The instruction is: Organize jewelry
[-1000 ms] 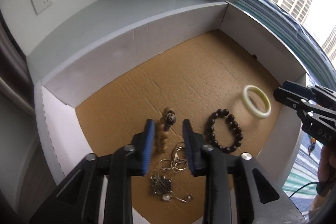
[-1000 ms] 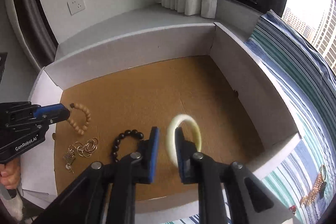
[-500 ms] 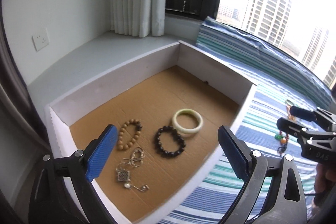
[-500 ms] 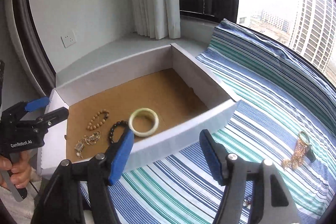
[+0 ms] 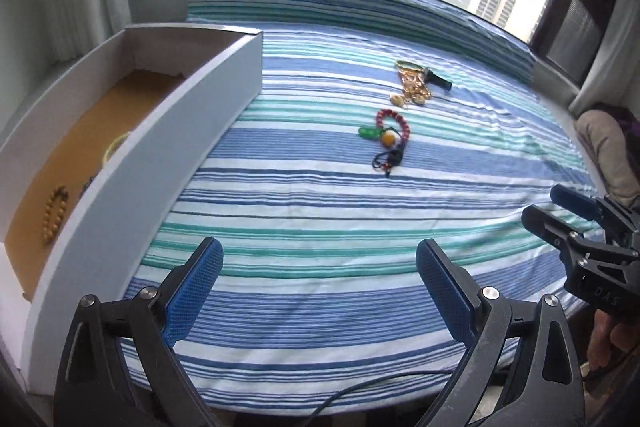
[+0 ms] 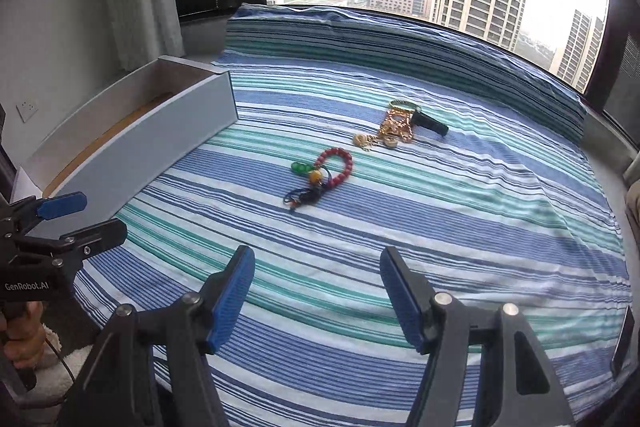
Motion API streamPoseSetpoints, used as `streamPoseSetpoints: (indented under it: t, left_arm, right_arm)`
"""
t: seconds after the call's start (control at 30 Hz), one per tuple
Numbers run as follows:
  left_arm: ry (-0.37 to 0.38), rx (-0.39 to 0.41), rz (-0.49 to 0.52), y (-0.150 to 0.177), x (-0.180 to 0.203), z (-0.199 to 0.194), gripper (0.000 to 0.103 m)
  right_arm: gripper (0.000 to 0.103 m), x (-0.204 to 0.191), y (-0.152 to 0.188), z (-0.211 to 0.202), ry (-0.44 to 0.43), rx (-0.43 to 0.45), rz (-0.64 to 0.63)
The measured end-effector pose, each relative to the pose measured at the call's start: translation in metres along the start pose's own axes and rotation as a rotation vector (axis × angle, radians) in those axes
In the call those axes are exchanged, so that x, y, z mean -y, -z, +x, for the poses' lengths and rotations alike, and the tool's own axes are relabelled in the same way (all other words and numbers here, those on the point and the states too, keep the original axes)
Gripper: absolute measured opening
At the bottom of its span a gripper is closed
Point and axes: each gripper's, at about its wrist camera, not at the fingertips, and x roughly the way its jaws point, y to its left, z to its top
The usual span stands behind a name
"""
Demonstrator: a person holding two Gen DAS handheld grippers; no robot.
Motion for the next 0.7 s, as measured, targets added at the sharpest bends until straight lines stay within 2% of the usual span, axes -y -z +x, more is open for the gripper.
streamPoseSetpoints:
  t: [0.13,0.27,0.7]
  left_arm:
    - [0.004,-0.001,0.056,0.004,0.026,-0.002,0.098]
    - [-0.001,0.002,0.072,0.002,0.035,-0.001,0.098]
    - [-0.057,-0.015,0.082,0.002,0.031,0.011,0.098]
  right_arm:
    - [0.066,0.023,0.030,-0.003,0.009,-0.030,0.084]
    - [0.066,0.029,0.045,-0.002,-0.006,-0.050,0.113]
    - [0.066,0.022,0.039,-0.005,-0.040,-0.032,0.096]
